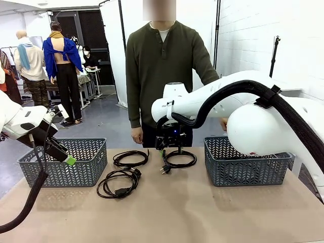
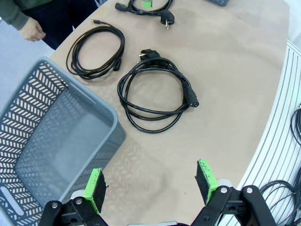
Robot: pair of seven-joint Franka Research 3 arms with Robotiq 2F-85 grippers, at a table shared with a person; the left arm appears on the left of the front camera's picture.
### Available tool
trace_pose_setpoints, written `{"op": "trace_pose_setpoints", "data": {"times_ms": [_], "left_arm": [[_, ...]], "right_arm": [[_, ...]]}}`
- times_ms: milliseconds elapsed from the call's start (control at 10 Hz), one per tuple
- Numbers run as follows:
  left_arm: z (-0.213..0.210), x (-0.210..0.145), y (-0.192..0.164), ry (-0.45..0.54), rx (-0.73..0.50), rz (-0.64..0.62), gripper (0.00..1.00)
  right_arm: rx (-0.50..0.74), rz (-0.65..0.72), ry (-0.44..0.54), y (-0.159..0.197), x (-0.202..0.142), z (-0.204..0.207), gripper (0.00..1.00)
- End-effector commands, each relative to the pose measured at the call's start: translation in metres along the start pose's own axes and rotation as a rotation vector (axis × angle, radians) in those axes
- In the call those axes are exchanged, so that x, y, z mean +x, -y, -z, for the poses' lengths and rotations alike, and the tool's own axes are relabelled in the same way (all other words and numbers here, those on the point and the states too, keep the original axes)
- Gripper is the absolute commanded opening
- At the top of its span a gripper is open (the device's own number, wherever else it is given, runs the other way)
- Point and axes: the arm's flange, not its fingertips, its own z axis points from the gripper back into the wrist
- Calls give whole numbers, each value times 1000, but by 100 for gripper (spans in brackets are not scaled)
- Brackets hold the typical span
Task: Organize the cables according to human instructions.
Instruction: Pick up a bundle of cables and place it in the basket indicated by the human.
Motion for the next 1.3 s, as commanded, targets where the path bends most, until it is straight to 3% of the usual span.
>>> {"op": "trace_pose_setpoints", "data": {"times_ms": [0, 1200], "left_arm": [[0, -2, -3, 12, -10, 1, 100], [0, -2, -3, 12, -10, 1, 100]], "right_arm": [[9, 10, -4, -5, 0, 0, 100], [7, 56, 17, -14, 5, 35, 100]]}}
